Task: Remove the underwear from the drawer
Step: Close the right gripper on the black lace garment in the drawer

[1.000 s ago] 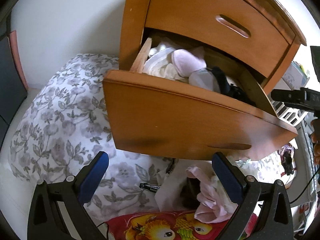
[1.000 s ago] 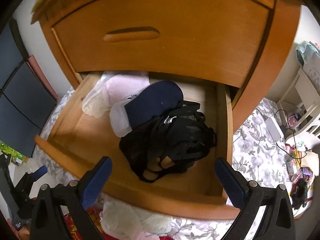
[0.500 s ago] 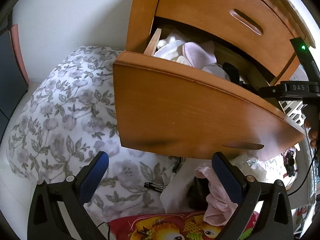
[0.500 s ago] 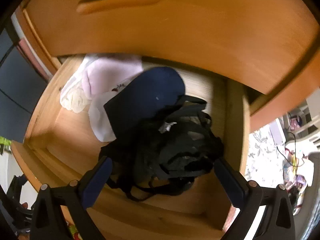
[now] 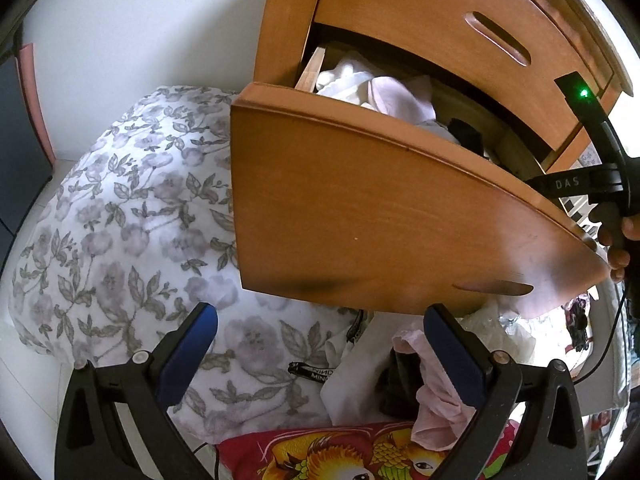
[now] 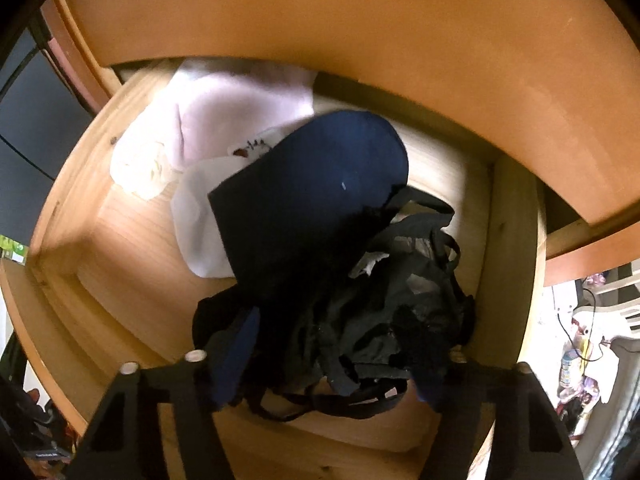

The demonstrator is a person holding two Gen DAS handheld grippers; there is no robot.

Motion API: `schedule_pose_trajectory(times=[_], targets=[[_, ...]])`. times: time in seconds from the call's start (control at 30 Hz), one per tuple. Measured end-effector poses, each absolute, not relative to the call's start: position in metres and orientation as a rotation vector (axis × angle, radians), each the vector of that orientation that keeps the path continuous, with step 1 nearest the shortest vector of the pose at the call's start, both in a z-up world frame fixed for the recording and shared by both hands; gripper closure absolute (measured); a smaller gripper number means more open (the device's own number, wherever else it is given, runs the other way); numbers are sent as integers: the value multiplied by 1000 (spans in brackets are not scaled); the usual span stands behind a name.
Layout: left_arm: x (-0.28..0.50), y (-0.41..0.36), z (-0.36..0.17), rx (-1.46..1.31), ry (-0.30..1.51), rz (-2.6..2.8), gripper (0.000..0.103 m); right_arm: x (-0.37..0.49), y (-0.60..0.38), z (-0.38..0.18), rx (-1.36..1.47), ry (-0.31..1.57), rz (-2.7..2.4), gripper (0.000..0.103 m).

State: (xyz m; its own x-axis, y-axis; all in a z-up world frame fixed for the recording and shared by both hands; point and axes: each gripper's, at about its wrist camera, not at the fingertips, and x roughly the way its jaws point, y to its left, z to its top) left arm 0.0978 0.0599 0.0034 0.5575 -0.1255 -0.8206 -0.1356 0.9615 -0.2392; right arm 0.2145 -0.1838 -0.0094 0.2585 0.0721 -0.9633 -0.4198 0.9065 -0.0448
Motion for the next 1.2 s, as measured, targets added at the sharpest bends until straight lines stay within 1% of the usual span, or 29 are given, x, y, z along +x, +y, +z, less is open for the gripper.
schedule_pose_trajectory(times=[0.1, 0.13, 0.17, 0.2, 0.27, 0.33, 0.43, 0.53, 0.8, 1.2], targets=[[98, 60, 2, -292, 988, 6, 0, 213, -185, -9, -327, 1265, 339, 48], [98, 60, 2, -292, 989, 4, 0, 212, -185, -9, -324, 1262, 335, 53], [98, 59, 2, -292, 991, 2, 0, 211, -186, -10, -320, 1262, 330, 57], [98, 59, 2, -291, 993, 0, 0, 210, -187, -10, -319, 1263, 327, 65], [98, 59, 2, -289, 994, -3, 0, 209, -188, -12, -316, 1264, 315, 72], [97, 59, 2, -287, 996, -4, 0, 206, -189, -10, -317, 1259, 305, 84], [97, 58, 3, -287, 996, -4, 0, 203, -195, -8, -301, 1251, 290, 95], [97, 58, 3, -286, 995, -5, 0, 201, -199, -3, -285, 1238, 271, 98], [94, 56, 5, -279, 999, -11, 0, 187, -206, 18, -253, 1192, 257, 99], [88, 52, 15, -264, 987, -8, 0, 172, -215, 75, -212, 1061, 252, 99]])
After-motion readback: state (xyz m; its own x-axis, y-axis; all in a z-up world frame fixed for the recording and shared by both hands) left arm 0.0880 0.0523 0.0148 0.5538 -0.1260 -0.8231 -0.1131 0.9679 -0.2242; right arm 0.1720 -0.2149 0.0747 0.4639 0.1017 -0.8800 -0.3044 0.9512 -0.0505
